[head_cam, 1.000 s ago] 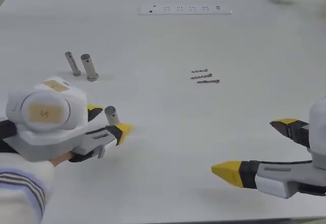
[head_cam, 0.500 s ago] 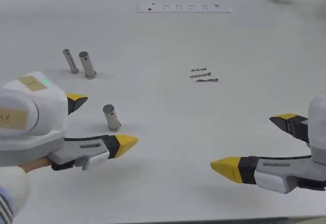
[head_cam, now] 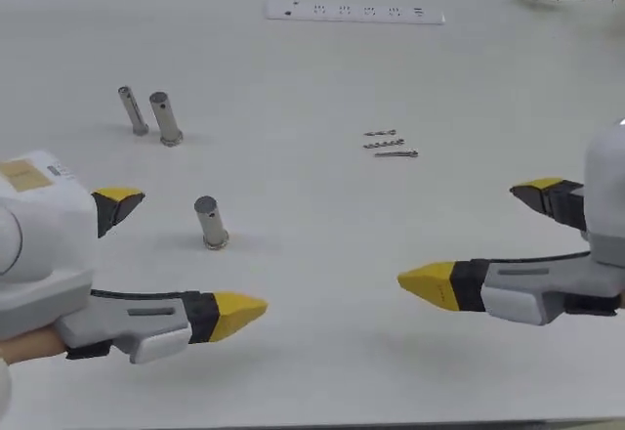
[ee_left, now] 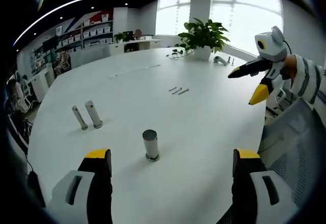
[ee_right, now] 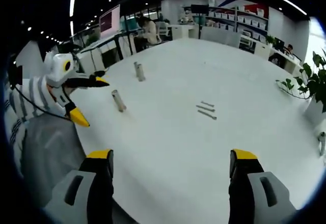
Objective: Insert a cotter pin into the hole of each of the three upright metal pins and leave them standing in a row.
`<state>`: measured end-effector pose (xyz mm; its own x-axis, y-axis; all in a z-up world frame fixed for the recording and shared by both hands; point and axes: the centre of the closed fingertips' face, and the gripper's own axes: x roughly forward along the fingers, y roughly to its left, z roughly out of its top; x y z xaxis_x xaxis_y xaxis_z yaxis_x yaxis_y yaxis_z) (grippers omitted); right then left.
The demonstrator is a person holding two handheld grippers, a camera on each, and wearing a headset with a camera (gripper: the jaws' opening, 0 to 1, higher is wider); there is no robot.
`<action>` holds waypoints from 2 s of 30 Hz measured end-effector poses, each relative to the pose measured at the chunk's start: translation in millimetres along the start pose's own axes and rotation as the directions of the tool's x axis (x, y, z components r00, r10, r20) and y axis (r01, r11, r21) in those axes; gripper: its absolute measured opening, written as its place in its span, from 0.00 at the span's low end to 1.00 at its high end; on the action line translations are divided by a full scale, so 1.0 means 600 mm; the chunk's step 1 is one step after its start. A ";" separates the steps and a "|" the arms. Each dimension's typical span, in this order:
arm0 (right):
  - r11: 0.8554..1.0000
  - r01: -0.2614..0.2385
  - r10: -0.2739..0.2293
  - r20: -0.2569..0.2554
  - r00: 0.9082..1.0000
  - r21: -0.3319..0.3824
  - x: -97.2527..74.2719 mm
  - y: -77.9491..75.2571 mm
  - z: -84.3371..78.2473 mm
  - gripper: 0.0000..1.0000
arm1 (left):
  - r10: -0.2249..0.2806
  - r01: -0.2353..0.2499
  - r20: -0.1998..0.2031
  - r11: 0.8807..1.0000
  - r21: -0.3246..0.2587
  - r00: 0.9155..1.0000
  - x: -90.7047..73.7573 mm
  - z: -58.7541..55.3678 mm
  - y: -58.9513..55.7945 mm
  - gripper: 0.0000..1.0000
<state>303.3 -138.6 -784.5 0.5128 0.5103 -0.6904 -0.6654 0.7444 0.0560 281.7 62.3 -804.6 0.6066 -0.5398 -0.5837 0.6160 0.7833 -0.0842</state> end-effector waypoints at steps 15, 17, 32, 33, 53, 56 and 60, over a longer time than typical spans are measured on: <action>0.952 -0.130 0.086 -0.165 0.983 -0.277 0.040 -0.013 0.023 0.87 | -0.039 0.038 -0.042 0.999 -0.022 0.998 -0.012 -0.022 -0.013 1.00; 0.934 -0.153 0.091 -0.201 0.975 -0.323 0.046 -0.013 0.021 0.86 | -0.042 0.041 -0.044 0.999 -0.026 0.998 -0.013 -0.024 -0.013 1.00; 0.895 -0.271 0.191 -0.244 0.951 -0.355 0.103 -0.029 0.044 0.79 | -0.053 0.052 -0.015 0.996 -0.075 0.998 -0.018 -0.025 -0.017 0.99; 0.894 -0.274 0.192 -0.250 0.949 -0.355 0.108 -0.032 0.043 0.79 | -0.055 0.053 -0.015 0.996 -0.074 0.998 -0.018 -0.025 -0.018 0.99; 0.824 -0.372 0.199 -0.398 0.896 -0.426 0.164 -0.055 0.028 0.77 | -0.091 0.086 -0.058 0.992 -0.089 0.994 -0.017 -0.044 -0.024 0.99; 0.819 -0.384 0.207 -0.406 0.890 -0.426 0.172 -0.055 0.032 0.77 | -0.089 0.083 -0.062 0.992 -0.096 0.994 -0.017 -0.046 -0.022 0.99; 0.812 -0.401 0.213 -0.424 0.880 -0.424 0.177 -0.058 0.032 0.77 | -0.087 0.082 -0.039 0.991 -0.107 0.995 -0.018 -0.041 -0.019 0.99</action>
<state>391.5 -102.0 -845.9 0.0797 0.4252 -0.9016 -0.9759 0.2174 0.0163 255.9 66.8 -817.0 0.5307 -0.5931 -0.6054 0.6064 0.7648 -0.2177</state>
